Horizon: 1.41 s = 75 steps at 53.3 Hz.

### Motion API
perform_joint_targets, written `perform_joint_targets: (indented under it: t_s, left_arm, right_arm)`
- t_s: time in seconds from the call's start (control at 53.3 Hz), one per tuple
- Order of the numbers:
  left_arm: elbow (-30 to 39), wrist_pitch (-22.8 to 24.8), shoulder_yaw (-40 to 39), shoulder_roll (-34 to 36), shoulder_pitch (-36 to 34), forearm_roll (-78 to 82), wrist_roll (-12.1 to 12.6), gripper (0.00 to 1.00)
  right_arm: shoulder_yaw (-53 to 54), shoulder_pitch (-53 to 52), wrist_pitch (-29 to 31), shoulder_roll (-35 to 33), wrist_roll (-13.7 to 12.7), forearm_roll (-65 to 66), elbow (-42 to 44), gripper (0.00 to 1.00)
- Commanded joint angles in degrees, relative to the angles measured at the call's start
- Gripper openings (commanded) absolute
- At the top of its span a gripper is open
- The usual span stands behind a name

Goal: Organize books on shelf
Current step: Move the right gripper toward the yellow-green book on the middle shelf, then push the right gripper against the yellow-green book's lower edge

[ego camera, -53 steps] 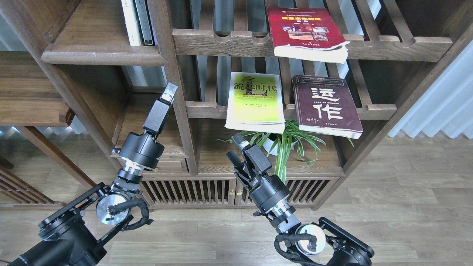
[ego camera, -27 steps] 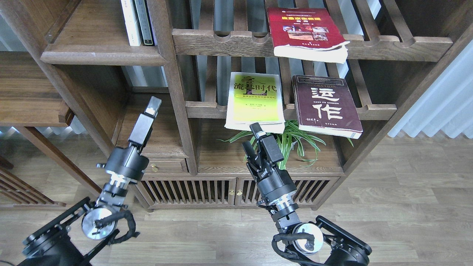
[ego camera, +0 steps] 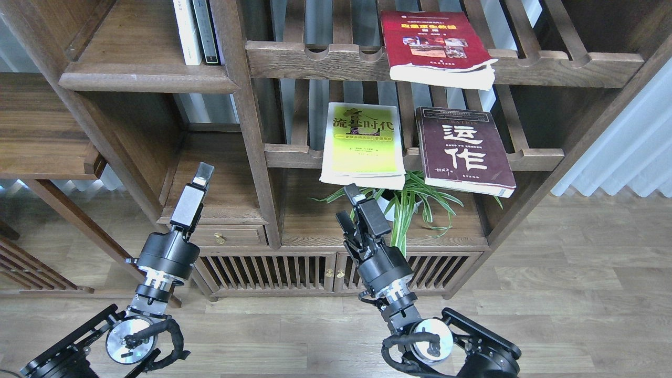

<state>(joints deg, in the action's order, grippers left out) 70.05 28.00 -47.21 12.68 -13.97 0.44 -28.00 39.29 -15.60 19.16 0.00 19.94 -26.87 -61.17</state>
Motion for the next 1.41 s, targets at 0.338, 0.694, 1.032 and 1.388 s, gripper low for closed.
perform_joint_targets:
  t_s: [0.338, 0.694, 1.032, 1.388]
  left_arm:
    - [-0.9, 0.0, 0.7, -0.9, 0.2, 0.0, 0.0, 0.99]
    - [-1.1, 0.0, 0.7, -1.2, 0.2, 0.0, 0.0, 0.99]
    - [-2.2, 0.0, 0.7, -1.3, 0.2, 0.0, 0.0, 1.00]
    - [-2.6, 0.0, 0.7, -2.0, 0.3, 0.0, 0.0, 1.00]
  right_arm:
    - [-1.7, -9.7, -6.4, 0.0, -0.6, -7.9, 7.9, 0.98]
    - [-1.6, -13.0, -12.4, 0.0, -0.7, -13.6, 10.0, 0.98]
    - [0.3, -14.3, -12.4, 0.0, -0.3, -15.1, 11.5, 0.86]
    - [1.1, -14.3, -12.1, 0.0, 0.0, -14.9, 12.7, 0.61]
